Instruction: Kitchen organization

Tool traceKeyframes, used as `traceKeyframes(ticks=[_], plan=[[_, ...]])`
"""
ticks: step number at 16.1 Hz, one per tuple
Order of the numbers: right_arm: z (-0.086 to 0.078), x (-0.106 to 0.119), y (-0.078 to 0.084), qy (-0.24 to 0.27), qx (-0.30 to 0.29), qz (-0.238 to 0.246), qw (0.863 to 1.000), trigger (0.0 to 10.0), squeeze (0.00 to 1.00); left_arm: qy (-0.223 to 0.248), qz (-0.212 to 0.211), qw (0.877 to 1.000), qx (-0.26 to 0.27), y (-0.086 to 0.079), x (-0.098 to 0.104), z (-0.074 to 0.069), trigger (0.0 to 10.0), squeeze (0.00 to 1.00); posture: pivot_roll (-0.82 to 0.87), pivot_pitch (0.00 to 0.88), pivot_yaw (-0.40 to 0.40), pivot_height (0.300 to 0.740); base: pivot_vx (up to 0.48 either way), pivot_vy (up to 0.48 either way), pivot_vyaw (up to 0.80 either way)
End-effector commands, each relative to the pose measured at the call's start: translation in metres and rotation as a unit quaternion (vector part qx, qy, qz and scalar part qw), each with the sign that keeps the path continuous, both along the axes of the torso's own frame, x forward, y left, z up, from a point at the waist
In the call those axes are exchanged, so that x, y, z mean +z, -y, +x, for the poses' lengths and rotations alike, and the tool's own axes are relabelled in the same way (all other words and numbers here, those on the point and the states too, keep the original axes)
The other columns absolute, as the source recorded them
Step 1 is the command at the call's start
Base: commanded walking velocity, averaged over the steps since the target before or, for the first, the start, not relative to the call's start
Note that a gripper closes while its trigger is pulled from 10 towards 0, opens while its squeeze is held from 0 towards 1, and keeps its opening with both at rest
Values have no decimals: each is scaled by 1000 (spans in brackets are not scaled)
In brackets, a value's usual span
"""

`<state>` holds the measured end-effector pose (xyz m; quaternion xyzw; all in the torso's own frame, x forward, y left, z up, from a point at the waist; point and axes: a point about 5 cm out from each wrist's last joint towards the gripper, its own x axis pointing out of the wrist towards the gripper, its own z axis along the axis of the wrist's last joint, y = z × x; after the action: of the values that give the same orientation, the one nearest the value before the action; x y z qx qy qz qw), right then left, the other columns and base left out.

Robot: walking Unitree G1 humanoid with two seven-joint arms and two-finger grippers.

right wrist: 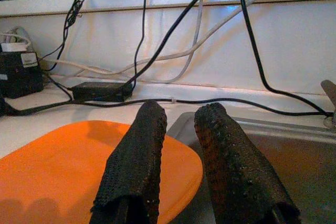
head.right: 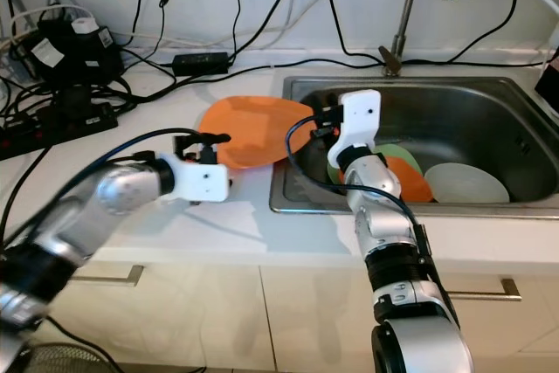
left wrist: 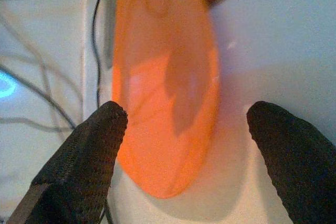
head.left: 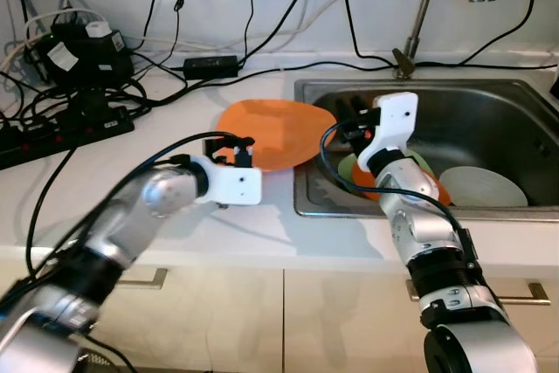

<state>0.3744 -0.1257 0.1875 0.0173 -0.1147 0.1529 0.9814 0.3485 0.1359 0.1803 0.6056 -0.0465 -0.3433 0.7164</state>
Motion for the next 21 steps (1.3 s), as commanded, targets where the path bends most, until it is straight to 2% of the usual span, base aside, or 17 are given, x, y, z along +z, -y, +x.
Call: traceKeyframes(ticks=[1,5,6,8,12,14,15,18,19,21], plan=[[2,8,0,13,-1,1,1000,10000,0,4,8,1000,5,1,-5,2,10000,0,46,0,70,740,0,0,0],[0,8,0,8,20,4,1000,10000,0,4,8,1000,11,0,-11,6,10000,0,41,0,70,740,0,0,0],[-2,7,-3,1,51,13,999,10000,0,6,8,1000,12,0,-13,7,10000,0,40,0,69,740,0,0,0],[-11,3,-7,-2,121,-13,993,10000,0,6,6,1000,11,1,-14,7,10000,0,35,0,66,740,0,0,0],[-16,-3,17,-31,151,-75,985,10000,0,5,4,1000,7,4,-16,6,10000,0,32,0,61,740,0,0,0],[-22,-7,33,-60,169,-165,970,10000,0,5,3,1000,5,5,-17,5,10000,0,24,0,61,740,0,0,0],[-24,-7,43,-66,166,-189,966,10000,0,3,1,1000,5,5,-17,5,10000,0,23,0,60,740,0,0,0],[-29,-5,56,-81,166,-202,962,10000,0,-1,-1,1000,2,6,-19,3,10000,0,17,0,61,740,0,0,0],[-30,-5,56,-85,167,-206,960,10000,0,-1,-1,1000,2,6,-19,3,10000,0,17,0,61,740,0,0,0],[-36,-10,49,-96,195,-212,953,10000,0,4,26,1000,-8,6,-17,6,10000,0,17,0,65,740,0,0,0]])
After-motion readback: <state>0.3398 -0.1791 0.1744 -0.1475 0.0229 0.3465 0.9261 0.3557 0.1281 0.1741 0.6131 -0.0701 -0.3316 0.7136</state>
